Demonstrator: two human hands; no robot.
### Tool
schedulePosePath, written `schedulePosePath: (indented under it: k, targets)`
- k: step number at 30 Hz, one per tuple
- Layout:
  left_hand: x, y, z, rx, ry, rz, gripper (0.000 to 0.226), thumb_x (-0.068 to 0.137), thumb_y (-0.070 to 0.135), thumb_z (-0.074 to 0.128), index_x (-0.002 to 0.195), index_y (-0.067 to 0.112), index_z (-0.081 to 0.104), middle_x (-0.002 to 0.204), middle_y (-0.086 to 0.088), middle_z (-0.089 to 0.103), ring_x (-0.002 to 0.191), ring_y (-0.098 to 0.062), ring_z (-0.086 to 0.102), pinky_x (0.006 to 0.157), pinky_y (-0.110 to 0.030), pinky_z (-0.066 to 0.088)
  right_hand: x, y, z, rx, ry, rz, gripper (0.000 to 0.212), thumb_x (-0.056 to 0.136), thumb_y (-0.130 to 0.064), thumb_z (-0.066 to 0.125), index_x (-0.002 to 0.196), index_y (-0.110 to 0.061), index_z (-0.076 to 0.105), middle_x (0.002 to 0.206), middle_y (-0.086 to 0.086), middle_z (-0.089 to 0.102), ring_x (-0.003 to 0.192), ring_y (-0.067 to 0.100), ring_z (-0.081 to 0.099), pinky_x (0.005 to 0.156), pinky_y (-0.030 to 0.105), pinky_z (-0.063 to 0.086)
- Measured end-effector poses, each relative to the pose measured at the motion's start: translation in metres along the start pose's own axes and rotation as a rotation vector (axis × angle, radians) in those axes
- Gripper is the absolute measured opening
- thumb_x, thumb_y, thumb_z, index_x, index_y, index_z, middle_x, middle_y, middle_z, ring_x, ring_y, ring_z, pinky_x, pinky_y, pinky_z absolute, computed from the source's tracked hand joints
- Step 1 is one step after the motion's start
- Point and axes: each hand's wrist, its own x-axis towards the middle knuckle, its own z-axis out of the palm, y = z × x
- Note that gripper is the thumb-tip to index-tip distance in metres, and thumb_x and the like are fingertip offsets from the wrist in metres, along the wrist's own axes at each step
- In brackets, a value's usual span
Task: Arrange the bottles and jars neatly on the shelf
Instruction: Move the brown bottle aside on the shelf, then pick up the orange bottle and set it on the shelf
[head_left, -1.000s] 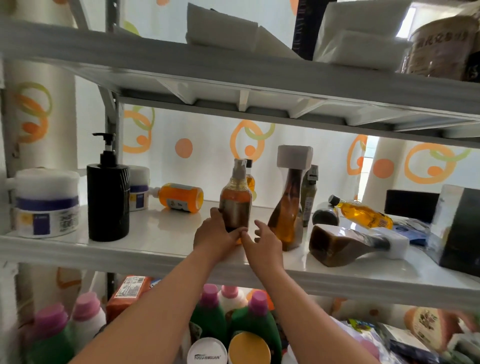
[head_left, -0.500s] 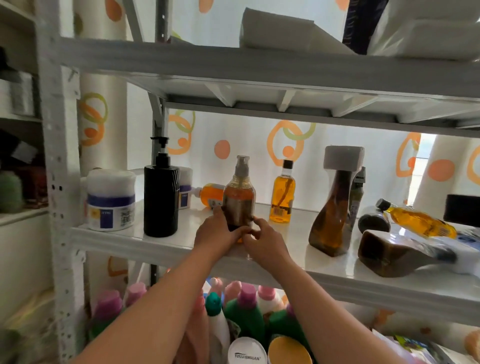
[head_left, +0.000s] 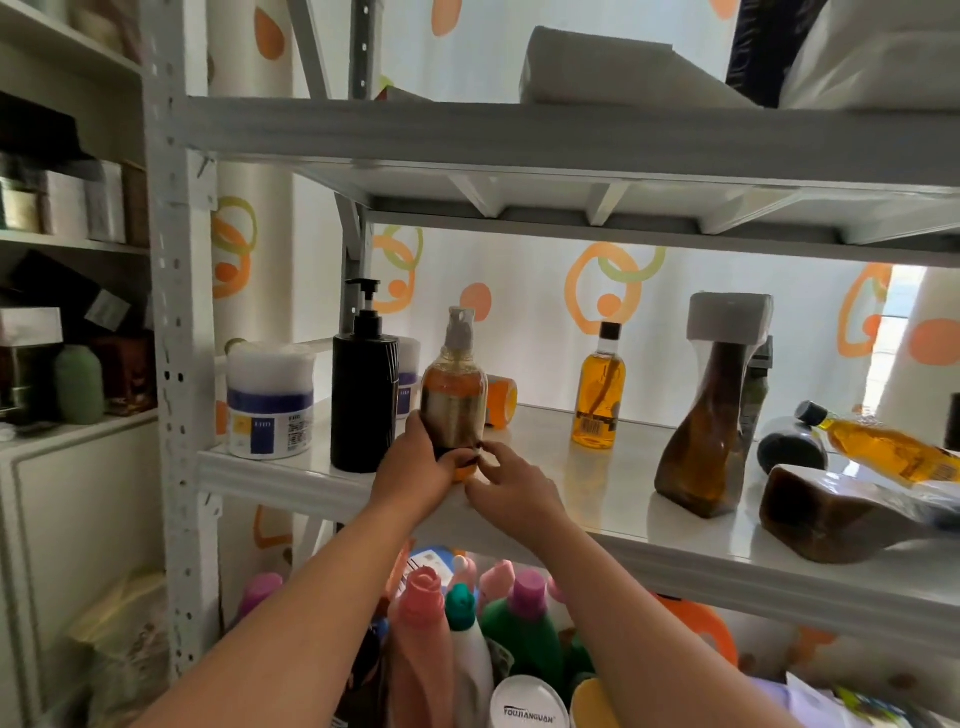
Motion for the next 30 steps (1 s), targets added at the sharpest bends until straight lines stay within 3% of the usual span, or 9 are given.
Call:
schedulePosePath:
  k: [6,9,11,14,17,20,23,25,30]
  targets:
    - [-0.008,0.003,0.002,0.02,0.016,-0.049,0.086,0.085,0.044,0.059,0.149,0.015,0.01,0.14,-0.009,0.049,0.127,-0.028,0.047,0.099,-0.039,0.042,-0.004,0.001,-0.003,-0.094,-0.087,-0.059,0.065,0.081,-0.035,0.045,0.143,-0.036,0.024,0.14,-0.002,0.05,0.124,0.025,0.048,0.103,0.042,0.032]
    - [-0.016,0.008,0.002,-0.025,0.076,-0.039,0.081,0.084,0.042,0.061,0.147,0.016,0.018,0.139,-0.009,0.049,0.128,-0.029,0.047,0.101,-0.042,0.042,-0.005,0.002,-0.002,-0.031,-0.065,-0.07,0.061,0.083,-0.031,0.048,0.141,-0.03,0.032,0.138,0.0,0.051,0.124,0.023,0.048,0.106,0.041,0.037]
    - [-0.026,0.013,0.004,-0.044,0.225,0.023,0.073,0.084,0.038,0.063,0.143,0.015,0.028,0.137,-0.01,0.048,0.126,-0.028,0.046,0.101,-0.043,0.044,-0.004,0.004,-0.004,0.064,-0.018,-0.057,0.055,0.086,-0.023,0.051,0.139,-0.022,0.039,0.136,0.002,0.053,0.122,0.021,0.05,0.103,0.033,0.041]
    - [-0.041,0.025,0.014,0.031,0.47,0.318,0.045,0.084,0.025,0.064,0.123,0.01,0.048,0.122,-0.013,0.055,0.111,-0.026,0.052,0.09,-0.034,0.047,-0.001,0.01,-0.012,0.206,0.101,-0.011,0.043,0.09,-0.016,0.05,0.132,-0.014,0.047,0.13,0.007,0.058,0.117,0.02,0.055,0.087,0.022,0.04]
    - [-0.048,0.04,0.036,0.016,0.377,0.501,0.025,0.089,0.016,0.053,0.114,0.012,0.053,0.114,-0.009,0.058,0.103,-0.019,0.054,0.085,-0.023,0.043,0.005,0.017,-0.021,0.299,0.156,0.031,0.036,0.092,-0.021,0.053,0.126,-0.012,0.053,0.121,0.009,0.063,0.108,0.021,0.06,0.081,0.023,0.043]
    - [-0.033,0.057,0.06,-0.19,0.208,0.308,0.029,0.095,0.02,0.038,0.12,0.018,0.054,0.121,-0.002,0.059,0.103,-0.008,0.05,0.086,-0.017,0.038,0.02,0.027,-0.033,0.335,0.189,0.067,0.034,0.09,-0.018,0.054,0.122,-0.01,0.056,0.114,0.011,0.066,0.101,0.022,0.062,0.082,0.028,0.049]
    - [-0.005,0.074,0.082,-0.289,-0.024,-0.064,0.04,0.095,0.026,0.029,0.128,0.016,0.049,0.129,-0.01,0.056,0.115,-0.022,0.053,0.097,-0.034,0.043,0.044,0.042,-0.044,0.329,0.183,0.136,0.039,0.088,-0.017,0.056,0.126,-0.009,0.052,0.117,0.014,0.064,0.104,0.025,0.061,0.091,0.037,0.049]
    - [0.015,0.081,0.093,-0.349,-0.112,-0.264,0.044,0.094,0.026,0.028,0.133,0.011,0.044,0.131,-0.015,0.053,0.119,-0.03,0.05,0.101,-0.04,0.041,0.061,0.048,-0.046,0.303,0.132,0.19,0.043,0.088,-0.016,0.056,0.13,-0.01,0.048,0.122,0.015,0.06,0.107,0.026,0.059,0.089,0.033,0.049]
    - [0.06,0.08,0.107,-0.338,0.008,-0.493,0.05,0.094,0.027,0.03,0.141,0.007,0.032,0.14,-0.021,0.042,0.124,-0.037,0.045,0.1,-0.042,0.036,0.105,0.06,-0.038,0.209,0.068,0.236,0.061,0.085,-0.019,0.06,0.139,-0.013,0.033,0.127,0.016,0.056,0.095,0.025,0.061,0.075,0.032,0.051]
